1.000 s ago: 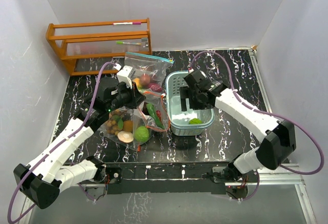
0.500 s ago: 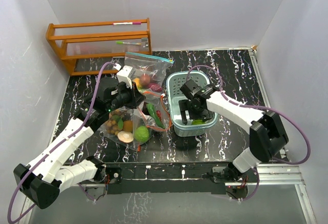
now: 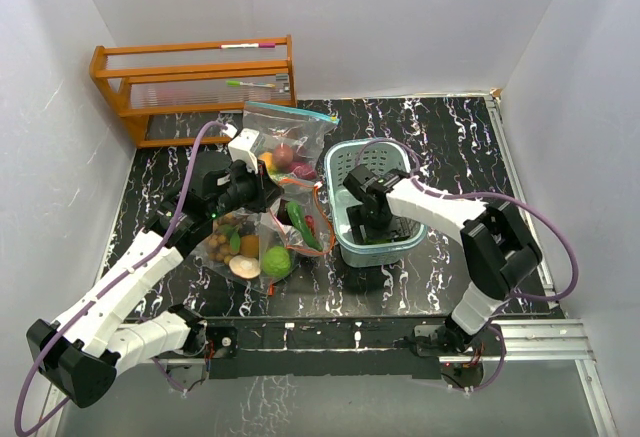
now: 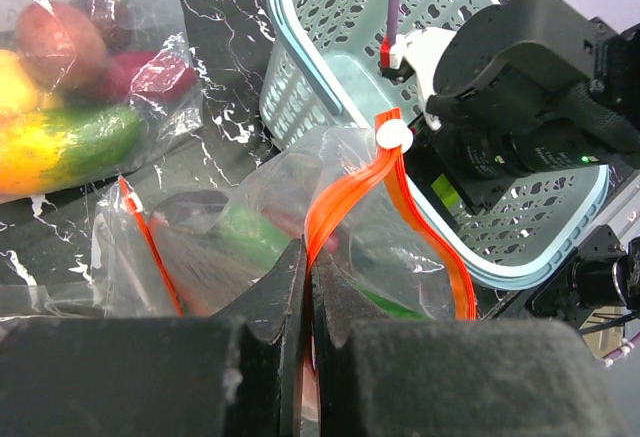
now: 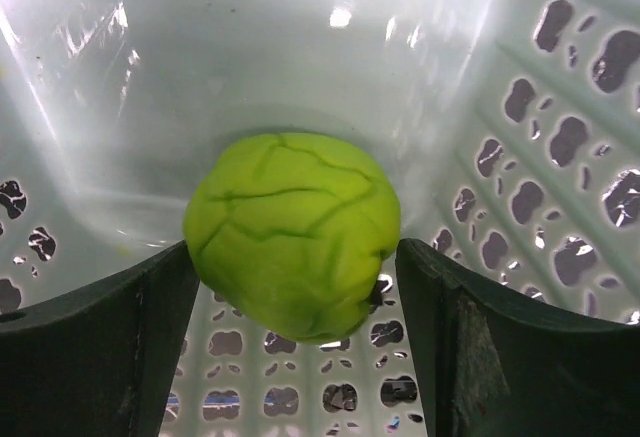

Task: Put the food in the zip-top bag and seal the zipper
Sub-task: Pick up the fake fruit from the bin.

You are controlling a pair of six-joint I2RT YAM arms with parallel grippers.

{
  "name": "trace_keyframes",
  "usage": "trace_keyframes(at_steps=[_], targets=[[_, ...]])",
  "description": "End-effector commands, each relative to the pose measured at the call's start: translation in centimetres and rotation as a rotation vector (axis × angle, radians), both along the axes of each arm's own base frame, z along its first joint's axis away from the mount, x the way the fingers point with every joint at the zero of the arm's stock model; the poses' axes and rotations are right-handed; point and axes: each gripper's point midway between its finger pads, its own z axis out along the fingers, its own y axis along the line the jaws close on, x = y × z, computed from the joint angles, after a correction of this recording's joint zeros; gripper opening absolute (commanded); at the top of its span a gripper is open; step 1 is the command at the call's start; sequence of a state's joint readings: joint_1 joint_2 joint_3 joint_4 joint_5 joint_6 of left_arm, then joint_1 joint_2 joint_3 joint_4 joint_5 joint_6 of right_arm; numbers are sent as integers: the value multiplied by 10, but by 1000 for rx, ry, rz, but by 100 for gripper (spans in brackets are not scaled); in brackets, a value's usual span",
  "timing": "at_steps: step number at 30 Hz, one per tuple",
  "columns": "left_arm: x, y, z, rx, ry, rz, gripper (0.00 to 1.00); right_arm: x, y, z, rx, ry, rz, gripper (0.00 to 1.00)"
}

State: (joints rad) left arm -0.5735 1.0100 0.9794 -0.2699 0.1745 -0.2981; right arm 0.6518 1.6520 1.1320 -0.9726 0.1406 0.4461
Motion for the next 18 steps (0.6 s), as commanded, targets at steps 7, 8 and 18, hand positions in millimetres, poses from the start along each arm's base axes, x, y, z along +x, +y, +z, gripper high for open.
trace_keyframes(at_steps=[7,8,18], targets=[[-3,2,3,-1,-27,-5,0,16,17,8,44,-51,11,42],[-3,2,3,0,-26,-5,0,21,18,14,50,-73,9,36],[-2,2,6,5,-26,-2,0,60,48,122,252,-348,41,25]])
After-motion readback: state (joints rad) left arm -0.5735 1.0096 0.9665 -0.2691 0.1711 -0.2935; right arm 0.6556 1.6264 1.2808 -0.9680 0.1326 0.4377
